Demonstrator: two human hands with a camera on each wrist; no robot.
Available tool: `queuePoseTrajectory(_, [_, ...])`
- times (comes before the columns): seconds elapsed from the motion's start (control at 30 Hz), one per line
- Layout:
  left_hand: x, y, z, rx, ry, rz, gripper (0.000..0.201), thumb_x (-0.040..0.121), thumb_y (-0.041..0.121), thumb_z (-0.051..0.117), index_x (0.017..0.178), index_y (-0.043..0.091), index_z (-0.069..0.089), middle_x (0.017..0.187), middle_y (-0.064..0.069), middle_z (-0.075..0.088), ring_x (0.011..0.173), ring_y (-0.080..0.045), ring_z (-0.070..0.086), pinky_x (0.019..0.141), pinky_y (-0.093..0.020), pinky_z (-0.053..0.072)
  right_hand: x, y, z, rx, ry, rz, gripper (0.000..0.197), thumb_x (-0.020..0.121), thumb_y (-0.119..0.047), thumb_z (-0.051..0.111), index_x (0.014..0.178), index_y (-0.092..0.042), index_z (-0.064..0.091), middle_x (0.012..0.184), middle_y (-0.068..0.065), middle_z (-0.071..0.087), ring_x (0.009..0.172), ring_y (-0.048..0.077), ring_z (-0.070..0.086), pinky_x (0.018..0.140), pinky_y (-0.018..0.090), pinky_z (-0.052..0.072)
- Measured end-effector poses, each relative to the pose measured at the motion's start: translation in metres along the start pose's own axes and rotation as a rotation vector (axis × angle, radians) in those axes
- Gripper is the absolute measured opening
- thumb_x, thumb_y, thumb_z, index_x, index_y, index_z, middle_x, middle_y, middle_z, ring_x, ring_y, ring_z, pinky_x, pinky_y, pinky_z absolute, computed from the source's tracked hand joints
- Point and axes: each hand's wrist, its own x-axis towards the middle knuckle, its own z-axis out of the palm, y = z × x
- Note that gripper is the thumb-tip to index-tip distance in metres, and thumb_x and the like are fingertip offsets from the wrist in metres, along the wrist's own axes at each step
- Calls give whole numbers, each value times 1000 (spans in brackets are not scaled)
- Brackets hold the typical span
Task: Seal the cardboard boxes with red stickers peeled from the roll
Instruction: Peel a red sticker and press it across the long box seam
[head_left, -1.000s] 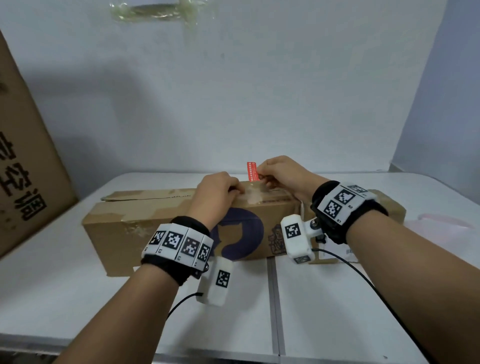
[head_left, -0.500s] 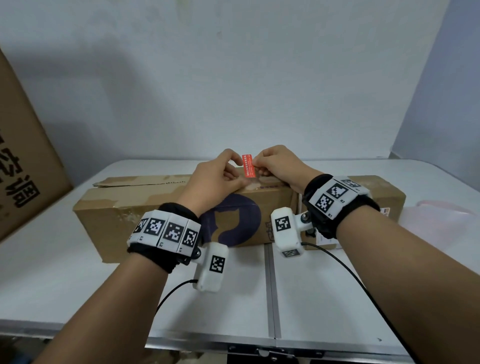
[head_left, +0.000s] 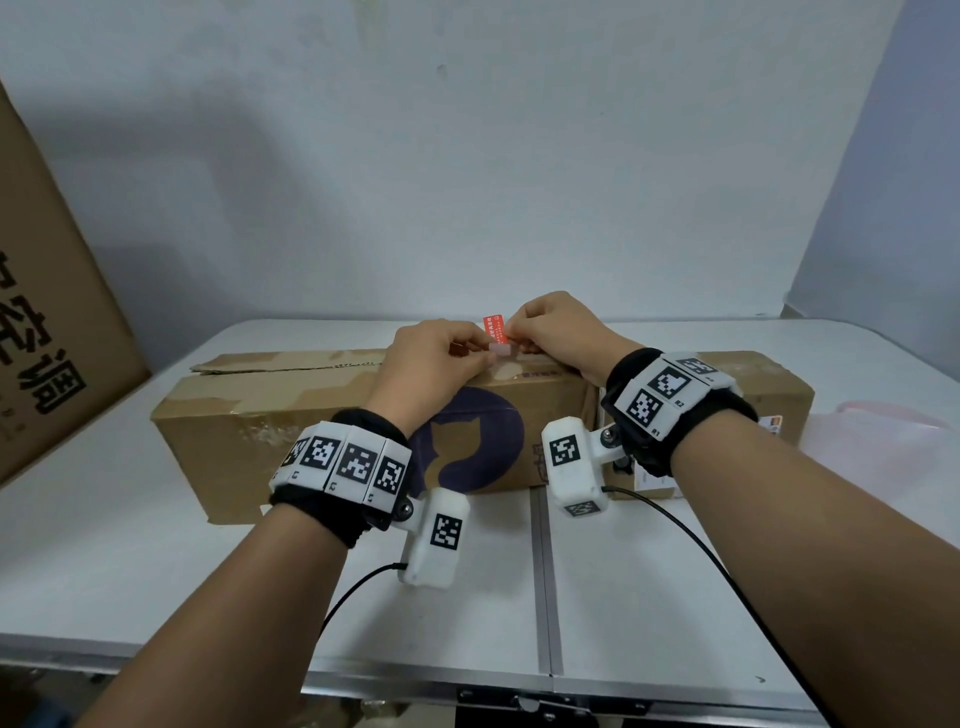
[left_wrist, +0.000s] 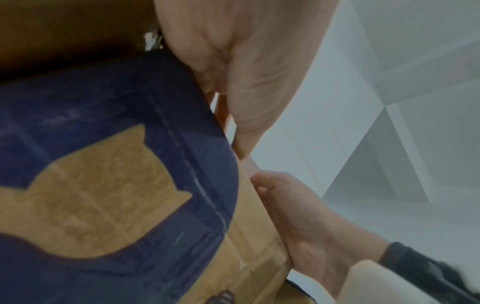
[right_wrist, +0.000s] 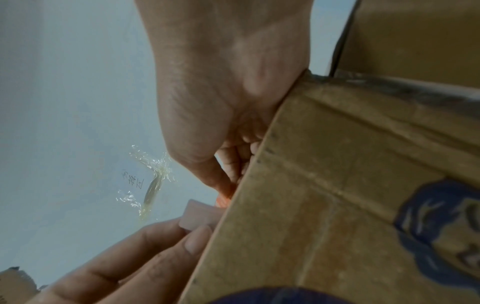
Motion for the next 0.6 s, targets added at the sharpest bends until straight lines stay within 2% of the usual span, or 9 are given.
queuePoseTrajectory(0.1, [-1,2,-2,29,-5,8,11,79,35,72,88,29,75,90,6,74,86,-7,64,78,-22,47,-1,1,0,-54,6,-32,14,81,-12,61,70,-12,68,69,-1,64,71,12,56,71,27,47])
queuePoseTrajectory(0.23, [-3,3,-3,40,-15,20,8,80,31,72,87,30,75,91,4,73,88,-8,64,81,-25,48,-3,2,-2,-125,-7,-67,10,78,-15,65,81,-10,73,78,-2,68,79,9,58,78,27,48])
queuePoseTrajectory(0.33, [-3,1,-4,46,-27,20,11,81,29,71,90,27,76,91,5,72,87,-7,63,76,-19,45,-4,2,-2,-145,-9,-81,11,79,-16,67,85,-9,73,83,-1,68,83,10,59,80,27,48])
queuePoseTrajectory(0.47, [-2,-1,-4,55,-32,35,12,81,28,71,91,26,76,86,8,68,83,-4,60,69,-6,38,-4,3,-2,-199,-18,-120,14,79,-16,68,90,-8,72,87,0,68,81,10,58,68,16,44])
queuePoseTrajectory(0.6, [-2,-1,-4,87,-58,66,14,82,29,70,94,25,76,86,10,66,84,-3,57,69,-4,36,-5,3,0,-257,-34,-149,6,81,-16,65,85,-13,69,85,0,66,80,12,57,65,13,42])
